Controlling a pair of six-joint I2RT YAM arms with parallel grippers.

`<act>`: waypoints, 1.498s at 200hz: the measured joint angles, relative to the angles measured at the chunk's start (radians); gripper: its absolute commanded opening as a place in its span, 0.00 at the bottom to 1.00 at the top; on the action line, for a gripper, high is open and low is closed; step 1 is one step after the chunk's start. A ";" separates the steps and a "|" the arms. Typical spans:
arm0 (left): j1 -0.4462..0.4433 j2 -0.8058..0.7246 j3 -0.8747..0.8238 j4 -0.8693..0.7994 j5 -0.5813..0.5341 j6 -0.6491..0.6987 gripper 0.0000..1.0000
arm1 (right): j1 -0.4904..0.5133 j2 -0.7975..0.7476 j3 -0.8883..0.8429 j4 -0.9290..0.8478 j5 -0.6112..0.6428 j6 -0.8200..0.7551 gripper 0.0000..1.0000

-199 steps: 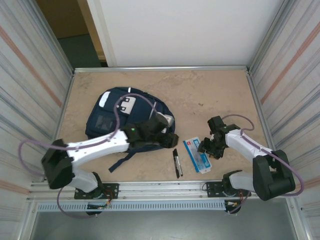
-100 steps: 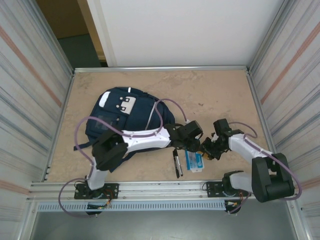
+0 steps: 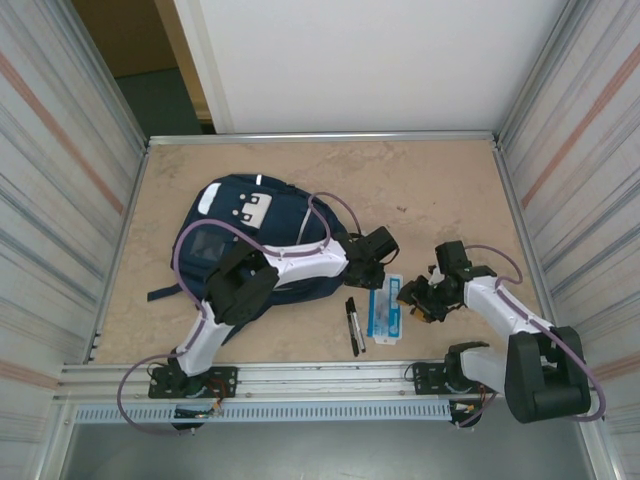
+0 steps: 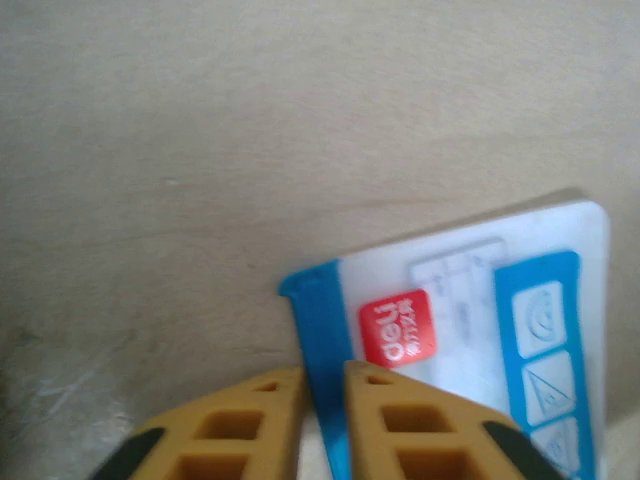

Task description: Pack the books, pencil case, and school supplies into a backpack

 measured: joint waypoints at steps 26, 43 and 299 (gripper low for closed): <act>0.024 0.000 0.000 0.006 0.040 -0.001 0.06 | 0.032 0.043 0.011 0.015 0.000 -0.019 0.55; 0.031 0.000 0.000 0.007 0.047 0.000 0.04 | 0.040 0.062 0.019 0.021 -0.009 -0.026 0.58; 0.123 0.001 -0.007 0.073 0.190 -0.056 0.11 | 0.124 -0.062 -0.086 0.342 -0.210 0.082 0.00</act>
